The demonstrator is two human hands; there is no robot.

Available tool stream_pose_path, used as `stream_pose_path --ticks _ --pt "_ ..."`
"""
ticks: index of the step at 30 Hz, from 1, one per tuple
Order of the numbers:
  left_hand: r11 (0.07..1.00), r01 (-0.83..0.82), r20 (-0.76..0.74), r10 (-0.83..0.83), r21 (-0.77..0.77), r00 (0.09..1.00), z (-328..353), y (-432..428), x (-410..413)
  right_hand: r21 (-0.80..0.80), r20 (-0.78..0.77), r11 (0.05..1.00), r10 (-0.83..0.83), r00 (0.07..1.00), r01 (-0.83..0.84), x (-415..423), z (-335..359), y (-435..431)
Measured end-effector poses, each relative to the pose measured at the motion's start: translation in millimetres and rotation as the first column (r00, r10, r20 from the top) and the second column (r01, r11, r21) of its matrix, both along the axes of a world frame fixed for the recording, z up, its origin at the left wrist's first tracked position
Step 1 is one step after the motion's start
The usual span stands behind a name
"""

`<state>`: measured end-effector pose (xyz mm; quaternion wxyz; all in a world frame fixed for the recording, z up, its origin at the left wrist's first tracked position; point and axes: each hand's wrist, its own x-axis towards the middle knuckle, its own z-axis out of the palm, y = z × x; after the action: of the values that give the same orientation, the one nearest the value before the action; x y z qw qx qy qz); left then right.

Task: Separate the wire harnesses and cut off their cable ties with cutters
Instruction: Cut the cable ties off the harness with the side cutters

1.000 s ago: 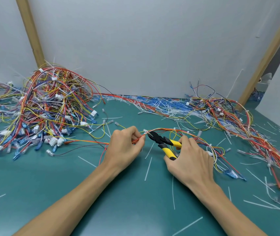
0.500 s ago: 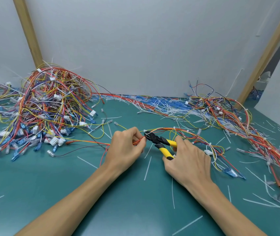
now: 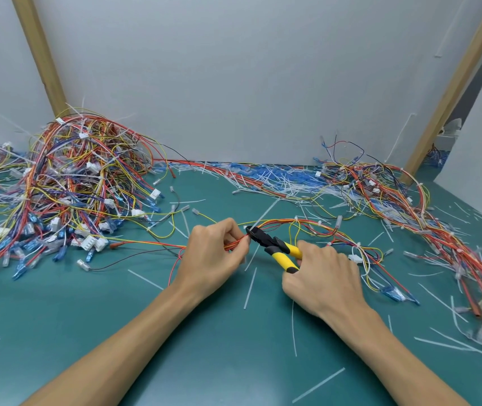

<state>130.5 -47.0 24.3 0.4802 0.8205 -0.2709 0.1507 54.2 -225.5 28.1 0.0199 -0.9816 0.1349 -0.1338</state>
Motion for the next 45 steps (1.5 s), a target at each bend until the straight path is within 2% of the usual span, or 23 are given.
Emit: stream_pose_path --ticks 13,18,21,24,27,30,33,37,40,42,45 --pt "1.0 0.012 -0.031 -0.011 0.019 0.999 -4 0 3 0.106 -0.077 0.994 0.012 0.997 -0.004 2 2 -6" --pt "1.0 0.013 -0.02 -0.013 0.002 1.0 -4 0 6 0.114 0.011 0.993 -0.02 1.0 0.018 3 -6 -6" --pt "1.0 0.019 -0.019 -0.019 0.006 1.0 -4 0 6 0.276 0.15 0.961 -0.046 0.988 0.003 2 -8 -5" --pt "0.998 0.031 0.01 -0.032 0.048 0.999 -5 0 6 0.508 0.323 0.837 0.034 0.946 -0.204 0 -5 -1" --pt "0.997 0.028 0.073 -0.033 0.069 0.997 -4 -1 6 0.724 0.363 0.558 0.192 0.912 -0.405 -2 1 4" --pt "0.996 0.039 0.125 -0.048 0.08 0.991 -3 -2 4 0.828 0.357 0.349 0.274 0.893 -0.438 -1 3 11" --pt "0.987 0.114 0.163 -0.131 0.111 0.978 -1 -6 -5 0.891 0.359 0.192 0.258 0.897 -0.411 -1 1 12" --pt "0.961 0.211 0.218 -0.247 0.176 0.944 -4 -22 -26 0.931 0.353 0.059 0.103 0.93 -0.36 -2 3 7" --pt "0.948 0.151 0.293 -0.235 0.281 0.927 -5 -28 -28 0.928 0.368 -0.056 -0.032 0.929 -0.369 0 8 -6" --pt "0.932 0.047 0.452 -0.218 0.36 0.865 -3 -27 -26 0.923 0.371 -0.072 -0.084 0.925 -0.377 1 10 -13" --pt "0.959 -0.035 0.599 -0.147 0.281 0.787 0 -26 -23 0.927 0.369 -0.026 -0.123 0.921 -0.375 3 8 -20"
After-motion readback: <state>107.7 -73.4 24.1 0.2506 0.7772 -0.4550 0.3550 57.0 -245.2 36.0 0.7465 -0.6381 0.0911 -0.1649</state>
